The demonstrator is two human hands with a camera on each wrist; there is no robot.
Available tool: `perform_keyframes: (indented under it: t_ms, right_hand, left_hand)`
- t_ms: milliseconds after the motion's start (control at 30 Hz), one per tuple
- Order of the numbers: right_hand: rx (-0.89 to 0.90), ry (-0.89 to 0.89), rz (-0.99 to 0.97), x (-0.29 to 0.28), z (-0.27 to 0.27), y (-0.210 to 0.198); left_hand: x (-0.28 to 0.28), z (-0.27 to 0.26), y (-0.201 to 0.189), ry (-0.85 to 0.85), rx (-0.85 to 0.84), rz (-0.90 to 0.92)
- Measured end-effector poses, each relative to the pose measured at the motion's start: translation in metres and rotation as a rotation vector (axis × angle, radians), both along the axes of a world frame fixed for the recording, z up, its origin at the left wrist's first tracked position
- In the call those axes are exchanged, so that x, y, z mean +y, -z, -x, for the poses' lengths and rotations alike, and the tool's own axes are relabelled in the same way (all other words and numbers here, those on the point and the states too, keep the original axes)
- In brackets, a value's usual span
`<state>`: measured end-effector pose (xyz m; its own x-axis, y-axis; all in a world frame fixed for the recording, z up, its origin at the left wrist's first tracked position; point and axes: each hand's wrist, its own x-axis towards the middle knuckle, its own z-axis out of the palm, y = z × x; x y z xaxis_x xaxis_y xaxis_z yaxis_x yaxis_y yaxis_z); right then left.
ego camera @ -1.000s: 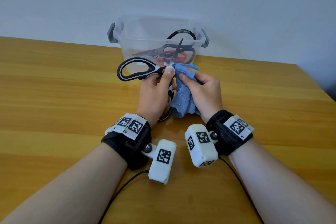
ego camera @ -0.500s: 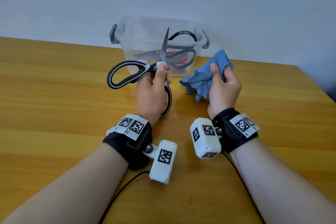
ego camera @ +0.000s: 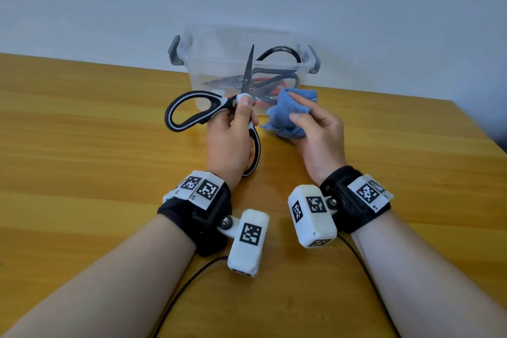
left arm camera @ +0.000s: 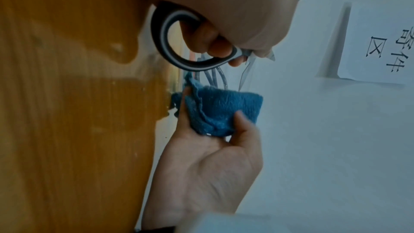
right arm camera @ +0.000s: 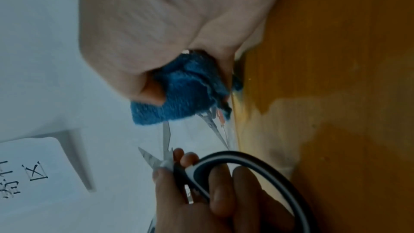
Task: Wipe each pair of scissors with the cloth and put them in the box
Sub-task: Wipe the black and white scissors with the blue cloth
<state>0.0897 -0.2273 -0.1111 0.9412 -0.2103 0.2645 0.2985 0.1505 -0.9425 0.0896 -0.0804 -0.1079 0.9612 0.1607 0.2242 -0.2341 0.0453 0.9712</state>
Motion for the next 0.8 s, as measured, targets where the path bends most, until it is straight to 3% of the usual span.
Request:
perform_keyframes:
  t_ms: [167, 400, 533, 800]
  right_hand:
    - [-0.027, -0.095, 0.177, 0.0061, 0.0076, -0.0031]
    - [-0.105, 0.05, 0.158, 0.0071, 0.0073, -0.0047]
    - [-0.053, 0.127, 0.126, 0.0093, 0.0077, -0.0042]
    - [-0.078, 0.106, 0.267, 0.01, 0.0061, -0.0037]
  left_hand:
    - [-0.003, 0.0005, 0.0028, 0.073, 0.002, -0.072]
    - [-0.0019, -0.0024, 0.0049, 0.108, -0.011, -0.13]
    - [-0.0026, -0.0035, 0.0059, 0.118, 0.008, -0.136]
    - [-0.0027, -0.0038, 0.0065, 0.139, -0.005, -0.161]
